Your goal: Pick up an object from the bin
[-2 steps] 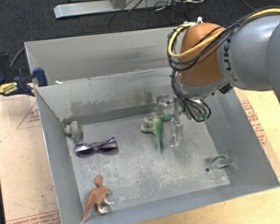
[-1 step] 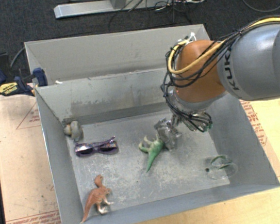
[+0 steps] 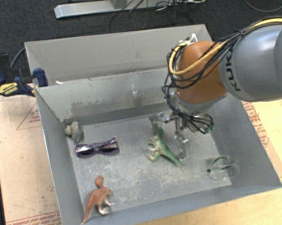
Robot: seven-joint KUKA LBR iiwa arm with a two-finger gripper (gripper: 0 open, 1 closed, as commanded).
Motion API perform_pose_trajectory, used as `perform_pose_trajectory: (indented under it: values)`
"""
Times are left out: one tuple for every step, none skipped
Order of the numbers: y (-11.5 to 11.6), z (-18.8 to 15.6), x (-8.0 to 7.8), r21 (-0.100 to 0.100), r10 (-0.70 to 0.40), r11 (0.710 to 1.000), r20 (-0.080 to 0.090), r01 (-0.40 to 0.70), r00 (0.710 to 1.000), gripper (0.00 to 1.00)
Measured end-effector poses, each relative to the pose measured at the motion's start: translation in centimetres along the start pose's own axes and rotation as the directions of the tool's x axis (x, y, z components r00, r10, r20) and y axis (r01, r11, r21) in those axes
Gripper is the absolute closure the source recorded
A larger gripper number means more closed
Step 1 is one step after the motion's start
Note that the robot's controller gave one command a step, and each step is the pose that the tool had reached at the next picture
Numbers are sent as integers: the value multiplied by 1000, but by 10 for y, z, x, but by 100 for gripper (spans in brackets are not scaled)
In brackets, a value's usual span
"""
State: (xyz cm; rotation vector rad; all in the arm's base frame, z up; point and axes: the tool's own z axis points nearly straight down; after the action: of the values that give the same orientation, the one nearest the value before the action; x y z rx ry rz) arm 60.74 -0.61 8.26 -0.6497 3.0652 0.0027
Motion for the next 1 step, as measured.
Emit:
perform_pose_trajectory:
  values:
    - [0, 0, 0, 0, 0, 1000, 1, 0, 1000, 0]
